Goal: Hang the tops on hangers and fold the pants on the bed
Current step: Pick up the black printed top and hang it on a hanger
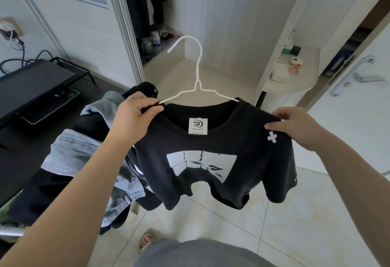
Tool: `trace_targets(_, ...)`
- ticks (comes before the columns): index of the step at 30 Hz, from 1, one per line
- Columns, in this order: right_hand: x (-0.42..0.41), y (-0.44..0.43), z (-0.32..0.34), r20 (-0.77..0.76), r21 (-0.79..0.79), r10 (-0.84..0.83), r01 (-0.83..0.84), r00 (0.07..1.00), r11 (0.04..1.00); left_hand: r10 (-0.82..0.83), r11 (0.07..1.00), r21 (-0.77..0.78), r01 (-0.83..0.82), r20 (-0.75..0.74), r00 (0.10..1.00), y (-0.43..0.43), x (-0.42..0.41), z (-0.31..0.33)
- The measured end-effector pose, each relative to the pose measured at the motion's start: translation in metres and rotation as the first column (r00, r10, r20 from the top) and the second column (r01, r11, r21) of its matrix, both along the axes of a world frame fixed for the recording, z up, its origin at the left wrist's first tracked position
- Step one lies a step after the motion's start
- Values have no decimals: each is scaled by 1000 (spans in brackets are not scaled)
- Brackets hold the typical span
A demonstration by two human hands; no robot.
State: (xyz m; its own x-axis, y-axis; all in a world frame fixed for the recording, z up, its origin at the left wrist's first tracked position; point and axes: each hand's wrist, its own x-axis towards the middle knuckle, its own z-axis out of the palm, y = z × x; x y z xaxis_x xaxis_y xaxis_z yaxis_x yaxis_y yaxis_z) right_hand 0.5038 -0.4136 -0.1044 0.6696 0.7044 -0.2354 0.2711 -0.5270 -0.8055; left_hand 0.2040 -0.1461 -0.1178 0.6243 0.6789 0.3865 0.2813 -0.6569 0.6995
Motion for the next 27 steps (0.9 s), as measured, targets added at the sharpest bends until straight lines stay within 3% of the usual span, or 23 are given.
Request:
trace_targets(2,1,3,0,39,22,-59,58,998,998,32,999,23,-32,16,999,-2,2,-1)
trace_targets(6,6,4,5,-295,100,-111,146,949,984,39,998,46,-40,16,999,-2,3,0)
trace_targets(9,7,8,4,-374,126,-211,275,903,953,8,992,125,-2,-44,999,-1,3,3)
trace_targets(12,7,12,6,-354,162,-251,323,901,932,-5,989,147,22,-114,994,1,3,6)
trace_targets(16,11,7,8,-335,126,-206,260,920,957,-21,996,89,30,-103,994,-3,0,1)
trace_targets(22,13,6,13,-131,28,-199,204,971,979,-105,991,75,113,-103,989,-2,2,1)
trace_targets(27,-2,15,17,55,164,-251,240,966,957,-145,977,123,172,-200,969,6,6,3)
